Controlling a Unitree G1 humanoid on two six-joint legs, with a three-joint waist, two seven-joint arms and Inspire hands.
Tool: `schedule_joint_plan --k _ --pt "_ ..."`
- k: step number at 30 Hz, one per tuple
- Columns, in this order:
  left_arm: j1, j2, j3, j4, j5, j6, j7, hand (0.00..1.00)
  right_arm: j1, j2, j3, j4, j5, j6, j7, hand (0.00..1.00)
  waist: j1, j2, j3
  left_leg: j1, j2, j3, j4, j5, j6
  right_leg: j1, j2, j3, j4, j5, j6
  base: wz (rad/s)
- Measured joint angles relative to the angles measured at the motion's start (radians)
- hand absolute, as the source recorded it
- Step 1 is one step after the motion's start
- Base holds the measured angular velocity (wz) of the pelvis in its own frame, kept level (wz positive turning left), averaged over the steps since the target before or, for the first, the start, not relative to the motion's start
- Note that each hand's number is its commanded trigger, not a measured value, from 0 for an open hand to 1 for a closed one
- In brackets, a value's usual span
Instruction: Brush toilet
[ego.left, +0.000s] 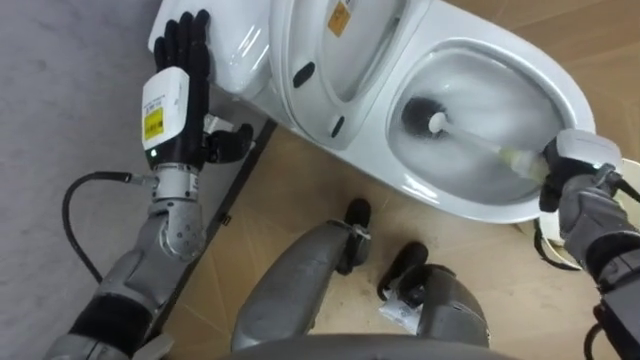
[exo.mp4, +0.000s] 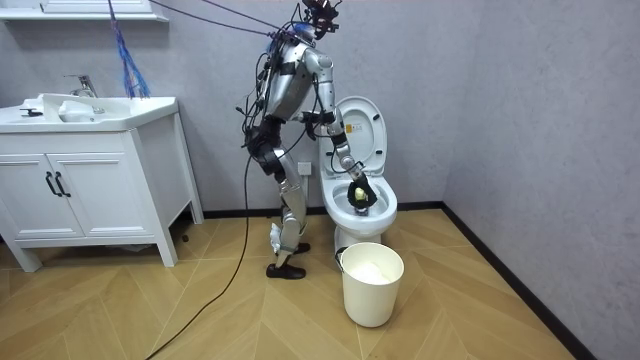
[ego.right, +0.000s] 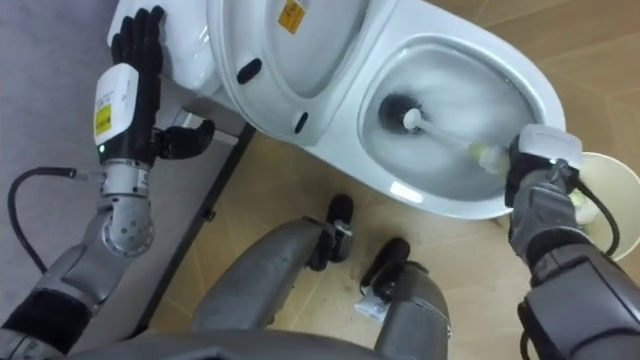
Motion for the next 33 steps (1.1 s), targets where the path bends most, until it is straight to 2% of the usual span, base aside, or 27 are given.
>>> schedule_joint_plan --k 3,6,9,12,15,17,18,19,22,26,29,30,31,32,33 --pt "-0.002 0.002 0.002 -0.013 0.0 0.025 0.002 0.0 -0.034 -0.007 -0.02 0.034 0.035 -0.001 0.0 1.0 -0.006 -0.004 0.0024 -0.014 0.0 0.016 0.007 0.004 0.005 -0.027 -0.008 0.014 0.023 0.0 0.0 -0.08" --pt "-0.01 0.0 0.001 -0.016 0.001 0.04 0.002 0.0 -0.034 -0.007 -0.038 0.034 0.028 -0.001 -0.001 1.0 -0.013 0.003 -0.0011 -0.022 0.0 0.016 0.024 0.005 0.006 -0.032 -0.011 0.013 0.036 -0.001 -0.001 -0.02" --pt "-0.018 0.0 -0.004 -0.015 0.008 0.063 -0.001 0.0 -0.033 -0.005 -0.036 0.02 -0.011 0.002 -0.003 1.0 -0.014 0.002 -0.0009 -0.019 0.0 0.021 0.028 0.005 0.008 -0.033 -0.014 0.017 0.047 -0.002 -0.001 -0.03" --pt "-0.028 -0.002 -0.013 0.0 0.011 0.078 0.002 0.0 -0.023 0.019 -0.014 -0.025 -0.083 0.02 -0.003 1.0 -0.014 0.006 -0.0028 -0.012 0.002 0.021 0.025 0.005 0.008 -0.025 -0.01 0.018 0.045 0.0 -0.001 -0.01" --pt "-0.028 -0.008 -0.039 0.007 0.013 0.1 0.002 0.0 0.008 0.059 0.028 -0.051 -0.17 0.056 -0.006 1.0 -0.004 0.028 -0.0047 0.014 0.009 0.018 0.015 0.005 0.008 0.007 0.003 0.016 0.015 0.012 0.002 -0.04" --pt "-0.021 -0.012 -0.051 0.024 0.014 0.103 0.007 0.0 0.035 0.09 0.041 -0.058 -0.215 0.082 0.004 1.0 -0.002 0.043 -0.0093 0.028 0.011 0.019 0.001 0.005 0.009 0.023 0.008 0.016 -0.004 0.018 0.004 -0.08" --pt "-0.017 -0.013 -0.053 0.031 0.014 0.106 0.012 0.0 0.057 0.098 0.04 -0.079 -0.248 0.099 0.012 1.0 -0.005 0.054 -0.0157 0.029 0.011 0.017 -0.003 0.005 0.009 0.026 0.01 0.013 -0.012 0.019 0.004 0.0" --pt "-0.013 -0.014 -0.053 0.03 0.012 0.111 0.013 0.0 0.071 0.098 0.039 -0.098 -0.262 0.111 0.019 1.0 -0.005 0.068 -0.0162 0.029 0.012 0.016 -0.003 0.005 0.009 0.029 0.013 0.011 -0.018 0.02 0.005 0.0" --pt "-0.003 -0.029 -0.052 0.029 -0.001 0.119 0.014 0.0 0.078 0.098 0.04 -0.121 -0.265 0.131 0.035 1.0 -0.005 0.088 -0.0217 0.03 0.023 0.017 -0.006 0.006 0.007 0.034 0.026 0.011 -0.043 0.031 0.001 -0.06" --pt "0.001 -0.031 -0.05 0.032 -0.027 0.119 0.025 0.0 0.078 0.094 0.047 -0.123 -0.265 0.132 0.038 1.0 -0.005 0.088 -0.022 0.033 0.025 0.019 -0.011 0.007 0.002 0.034 0.028 0.012 -0.045 0.032 -0.001 0.0" --pt "0.001 -0.03 -0.055 0.033 -0.056 0.117 0.032 0.0 0.075 0.07 0.073 -0.12 -0.263 0.13 0.025 1.0 -0.002 0.087 -0.0214 0.034 0.024 0.021 -0.011 0.007 0.001 0.034 0.028 0.017 -0.043 0.03 -0.003 0.0" --pt "0.0 -0.029 -0.055 0.028 -0.066 0.116 0.032 0.0 0.068 0.047 0.091 -0.113 -0.252 0.12 0.02 1.0 0.0 0.085 -0.02 0.034 0.023 0.023 -0.011 0.007 0.001 0.032 0.026 0.019 -0.041 0.028 -0.003 0.0" --pt "-0.003 -0.029 -0.056 0.025 -0.072 0.113 0.032 0.0 0.057 0.029 0.101 -0.099 -0.235 0.103 0.014 1.0 0.001 0.075 -0.0135 0.031 0.022 0.026 -0.011 0.007 0.001 0.026 0.023 0.023 -0.035 0.027 -0.003 -0.04" --pt "-0.004 -0.027 -0.058 0.019 -0.078 0.113 0.033 0.0 0.046 0.023 0.102 -0.086 -0.223 0.092 0.009 1.0 0.001 0.073 -0.0124 0.029 0.022 0.028 -0.01 0.007 0.001 0.02 0.022 0.026 -0.03 0.025 -0.003 -0.04" --pt "-0.004 -0.023 -0.059 0.009 -0.08 0.113 0.032 0.0 0.032 0.011 0.101 -0.064 -0.178 0.073 -0.004 1.0 0.001 0.062 -0.0057 0.023 0.018 0.031 -0.008 0.008 0.001 0.01 0.017 0.03 -0.018 0.021 -0.002 0.0"
